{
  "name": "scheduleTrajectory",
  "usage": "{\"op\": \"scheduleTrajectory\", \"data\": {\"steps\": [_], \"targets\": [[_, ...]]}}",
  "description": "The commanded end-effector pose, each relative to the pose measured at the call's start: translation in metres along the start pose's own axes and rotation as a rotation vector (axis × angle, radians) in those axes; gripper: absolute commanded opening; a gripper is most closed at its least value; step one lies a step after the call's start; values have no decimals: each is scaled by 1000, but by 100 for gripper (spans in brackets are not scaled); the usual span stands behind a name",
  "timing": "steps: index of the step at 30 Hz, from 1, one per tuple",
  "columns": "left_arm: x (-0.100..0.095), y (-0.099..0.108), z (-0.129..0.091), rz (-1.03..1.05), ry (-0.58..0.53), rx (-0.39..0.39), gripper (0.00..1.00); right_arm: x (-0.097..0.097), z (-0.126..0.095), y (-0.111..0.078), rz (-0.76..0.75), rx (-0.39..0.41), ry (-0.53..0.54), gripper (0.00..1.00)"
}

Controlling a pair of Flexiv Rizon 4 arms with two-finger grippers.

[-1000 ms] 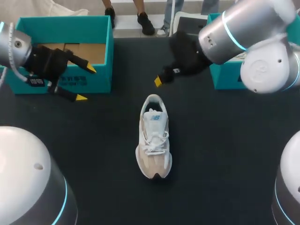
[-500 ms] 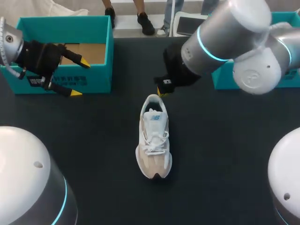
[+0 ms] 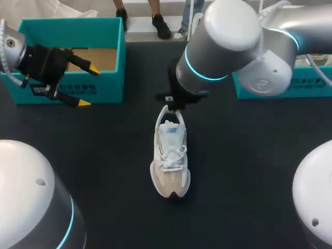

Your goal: Take the shoe out of the shoebox, open the shoe tongue, remove and reinsert the insole, then place the shoe into the shoebox

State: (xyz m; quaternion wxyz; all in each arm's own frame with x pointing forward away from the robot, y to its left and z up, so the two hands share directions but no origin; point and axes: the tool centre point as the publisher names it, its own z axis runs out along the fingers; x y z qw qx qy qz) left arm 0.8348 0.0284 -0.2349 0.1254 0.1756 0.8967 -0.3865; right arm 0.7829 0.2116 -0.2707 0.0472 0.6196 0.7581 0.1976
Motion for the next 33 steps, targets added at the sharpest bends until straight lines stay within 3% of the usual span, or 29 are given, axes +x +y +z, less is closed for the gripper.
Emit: {"op": "scheduleTrajectory", "data": {"steps": [1,7,15,33], "targets": [[0,0,-1,1,2,-2,100,4,-1,-1,1,-3,-89,0],[0,0,-1,1,2,-2,100,4,-1,-1,1,-3,-89,0],[0,0,-1,1,2,-2,100,4,31,-3,74,41,-78,0],[0,0,-1,1,2,-2,100,0,93,-9,61,142,-65,0]]}}
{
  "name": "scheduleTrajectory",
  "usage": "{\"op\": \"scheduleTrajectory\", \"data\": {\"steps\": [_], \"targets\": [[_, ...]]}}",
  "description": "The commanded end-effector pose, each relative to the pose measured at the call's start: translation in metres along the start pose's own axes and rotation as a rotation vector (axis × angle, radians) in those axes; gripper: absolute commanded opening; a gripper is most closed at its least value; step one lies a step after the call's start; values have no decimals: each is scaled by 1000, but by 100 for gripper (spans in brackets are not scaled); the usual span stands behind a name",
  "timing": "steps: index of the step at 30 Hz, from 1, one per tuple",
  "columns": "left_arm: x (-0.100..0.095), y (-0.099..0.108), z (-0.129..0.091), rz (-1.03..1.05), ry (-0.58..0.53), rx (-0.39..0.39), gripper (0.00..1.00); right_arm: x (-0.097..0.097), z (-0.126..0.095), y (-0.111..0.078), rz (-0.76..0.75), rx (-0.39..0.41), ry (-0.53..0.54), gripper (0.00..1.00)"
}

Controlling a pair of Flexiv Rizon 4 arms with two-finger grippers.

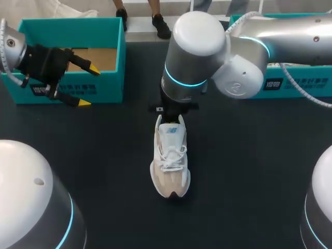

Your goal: Take the shoe out of the shoebox, open the shoe tongue, remove and reinsert the insole, then place the shoe into the shoebox

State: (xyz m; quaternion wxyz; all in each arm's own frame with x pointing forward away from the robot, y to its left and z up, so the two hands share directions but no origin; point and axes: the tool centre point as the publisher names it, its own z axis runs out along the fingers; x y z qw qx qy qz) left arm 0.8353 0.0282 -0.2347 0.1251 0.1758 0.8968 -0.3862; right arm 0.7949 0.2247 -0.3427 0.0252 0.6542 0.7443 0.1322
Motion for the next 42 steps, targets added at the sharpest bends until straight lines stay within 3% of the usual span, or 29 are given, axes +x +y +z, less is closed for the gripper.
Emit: {"op": "scheduleTrajectory", "data": {"steps": [1,10,15,20,32,39,42], "targets": [[1,0,-1,0,1,-2,100,3,23,6,-19,25,-10,0],[1,0,-1,0,1,-2,100,-2,45,-2,-14,53,-42,0],[1,0,-1,0,1,-2,100,-7,31,-2,-19,56,-111,0],[1,0,-1,0,1,-2,100,-8,22,6,-10,7,-137,0],[1,0,-1,0,1,-2,100,-13,51,22,3,-75,-205,0],[1,0,-1,0,1,-2,100,-11,60,16,-2,-46,-204,0],[1,0,-1,0,1,-2,100,-11,52,13,5,-39,-217,0]]}}
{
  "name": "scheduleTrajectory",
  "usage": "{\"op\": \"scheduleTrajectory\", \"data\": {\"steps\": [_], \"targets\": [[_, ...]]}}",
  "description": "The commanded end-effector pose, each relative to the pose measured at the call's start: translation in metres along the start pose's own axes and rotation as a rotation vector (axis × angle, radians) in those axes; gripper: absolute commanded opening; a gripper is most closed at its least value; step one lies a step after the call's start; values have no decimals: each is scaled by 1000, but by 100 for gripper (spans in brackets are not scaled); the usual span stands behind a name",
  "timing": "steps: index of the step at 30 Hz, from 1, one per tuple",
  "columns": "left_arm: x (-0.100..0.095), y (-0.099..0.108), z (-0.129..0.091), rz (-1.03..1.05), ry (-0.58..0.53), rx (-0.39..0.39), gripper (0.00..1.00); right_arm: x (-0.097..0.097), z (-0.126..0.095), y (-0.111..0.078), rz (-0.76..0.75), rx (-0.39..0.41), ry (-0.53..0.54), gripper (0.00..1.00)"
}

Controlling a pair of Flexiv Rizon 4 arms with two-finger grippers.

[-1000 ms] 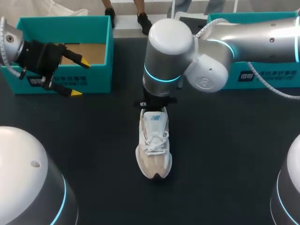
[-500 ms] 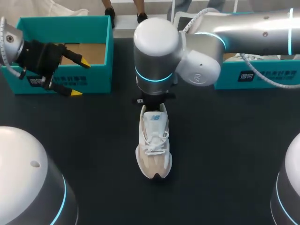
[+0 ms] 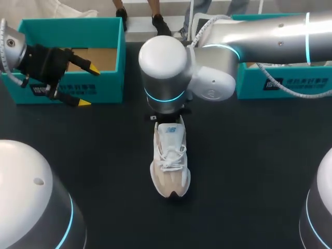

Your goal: Take the shoe out of the shoebox, open the shoe tongue, remove and reinsert the insole, then place the shoe into the shoebox

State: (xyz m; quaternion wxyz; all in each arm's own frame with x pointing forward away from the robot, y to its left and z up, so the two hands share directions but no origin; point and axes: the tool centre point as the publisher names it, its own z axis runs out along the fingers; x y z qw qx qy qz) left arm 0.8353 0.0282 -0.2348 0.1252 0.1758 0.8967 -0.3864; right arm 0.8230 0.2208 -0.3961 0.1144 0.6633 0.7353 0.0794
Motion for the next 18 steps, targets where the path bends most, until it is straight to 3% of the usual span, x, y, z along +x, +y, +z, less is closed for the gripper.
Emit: {"op": "scheduleTrajectory", "data": {"steps": [1,9,11,18], "targets": [[1,0,-1,0,1,-2,100,0,-8,-3,12,-2,-19,0],[1,0,-1,0,1,-2,100,-9,-45,-14,34,67,2,0],[1,0,-1,0,1,-2,100,-5,-55,-20,37,154,55,0],[1,0,-1,0,1,-2,100,-7,-79,-36,70,313,53,0]]}}
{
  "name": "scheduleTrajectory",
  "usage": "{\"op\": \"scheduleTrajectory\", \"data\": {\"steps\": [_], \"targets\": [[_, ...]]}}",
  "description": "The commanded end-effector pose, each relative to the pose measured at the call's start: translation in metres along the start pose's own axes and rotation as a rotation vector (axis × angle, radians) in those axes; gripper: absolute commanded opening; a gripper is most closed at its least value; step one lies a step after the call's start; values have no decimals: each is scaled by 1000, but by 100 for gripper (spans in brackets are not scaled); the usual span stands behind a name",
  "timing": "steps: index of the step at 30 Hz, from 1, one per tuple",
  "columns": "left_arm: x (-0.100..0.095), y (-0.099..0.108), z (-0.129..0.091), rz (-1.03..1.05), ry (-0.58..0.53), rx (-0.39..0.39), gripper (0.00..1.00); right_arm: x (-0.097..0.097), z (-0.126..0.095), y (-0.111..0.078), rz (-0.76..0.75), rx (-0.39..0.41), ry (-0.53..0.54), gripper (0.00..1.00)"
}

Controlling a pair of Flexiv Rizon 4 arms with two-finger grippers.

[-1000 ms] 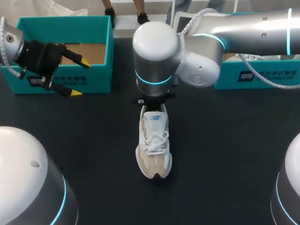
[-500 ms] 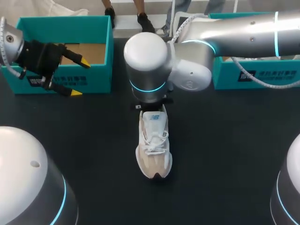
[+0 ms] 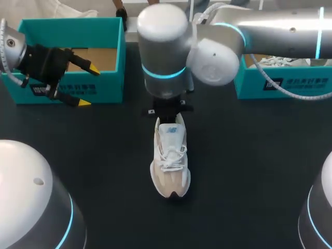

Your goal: Take the shoe out of the shoebox, open the shoe tongue, remove and reinsert the insole, then place the shoe into the shoebox

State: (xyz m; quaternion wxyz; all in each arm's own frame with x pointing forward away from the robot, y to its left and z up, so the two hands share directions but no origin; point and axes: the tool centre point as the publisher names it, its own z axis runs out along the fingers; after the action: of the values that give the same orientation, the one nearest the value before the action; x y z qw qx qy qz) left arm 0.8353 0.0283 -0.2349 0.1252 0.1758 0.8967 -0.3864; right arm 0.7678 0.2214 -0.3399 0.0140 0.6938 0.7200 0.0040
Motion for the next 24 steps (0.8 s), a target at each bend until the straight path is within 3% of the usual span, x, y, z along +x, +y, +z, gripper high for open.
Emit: {"op": "scheduleTrajectory", "data": {"steps": [1,4,5,12,13,14,15,16,24], "targets": [[1,0,-1,0,1,-2,100,-9,-11,-3,14,76,15,0],[1,0,-1,0,1,-2,100,-7,-12,-10,37,131,52,0],[1,0,-1,0,1,-2,100,-5,-11,-14,28,189,71,0],[1,0,-1,0,1,-2,100,4,-2,-21,47,182,90,0],[1,0,-1,0,1,-2,100,4,0,-20,59,169,78,9],[1,0,-1,0,1,-2,100,1,3,-21,67,169,61,38],[1,0,-1,0,1,-2,100,0,5,-21,75,167,62,88],[1,0,-1,0,1,-2,100,1,6,-21,76,170,61,100],[1,0,-1,0,1,-2,100,-1,7,-19,73,158,54,100]]}}
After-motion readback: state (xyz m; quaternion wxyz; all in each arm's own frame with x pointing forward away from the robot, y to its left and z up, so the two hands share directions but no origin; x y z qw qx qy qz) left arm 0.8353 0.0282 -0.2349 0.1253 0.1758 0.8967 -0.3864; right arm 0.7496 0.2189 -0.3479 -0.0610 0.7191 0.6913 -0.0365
